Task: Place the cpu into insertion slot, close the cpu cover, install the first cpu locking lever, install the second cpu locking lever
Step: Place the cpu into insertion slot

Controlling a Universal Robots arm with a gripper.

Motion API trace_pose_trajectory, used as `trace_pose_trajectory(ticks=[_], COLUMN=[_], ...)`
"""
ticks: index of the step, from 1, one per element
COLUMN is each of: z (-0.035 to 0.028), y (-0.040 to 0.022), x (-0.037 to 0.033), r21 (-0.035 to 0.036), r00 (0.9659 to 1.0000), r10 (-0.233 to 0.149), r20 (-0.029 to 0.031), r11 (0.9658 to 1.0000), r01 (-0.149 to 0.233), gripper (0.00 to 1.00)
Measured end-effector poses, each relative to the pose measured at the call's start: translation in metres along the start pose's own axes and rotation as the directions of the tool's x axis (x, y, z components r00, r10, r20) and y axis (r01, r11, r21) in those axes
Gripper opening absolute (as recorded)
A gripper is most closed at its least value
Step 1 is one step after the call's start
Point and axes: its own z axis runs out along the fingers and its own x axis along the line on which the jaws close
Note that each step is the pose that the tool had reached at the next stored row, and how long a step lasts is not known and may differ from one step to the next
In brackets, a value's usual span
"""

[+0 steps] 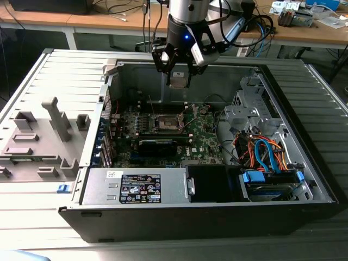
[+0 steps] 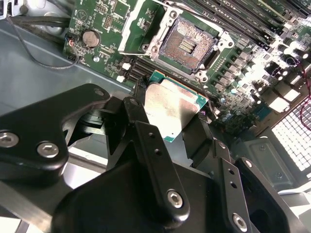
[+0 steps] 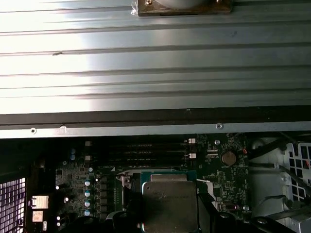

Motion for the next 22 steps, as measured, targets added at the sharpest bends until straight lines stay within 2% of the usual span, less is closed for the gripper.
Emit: trace_pose_trajectory(ticks=[22], z=[0.0020], y=[-0.0042], x=[0.0000], r21=[0.0000], r00=[1.0000], r10=[0.000], r20=[0.0000], r11=[1.0000], r01=[0.000], gripper=[0.55])
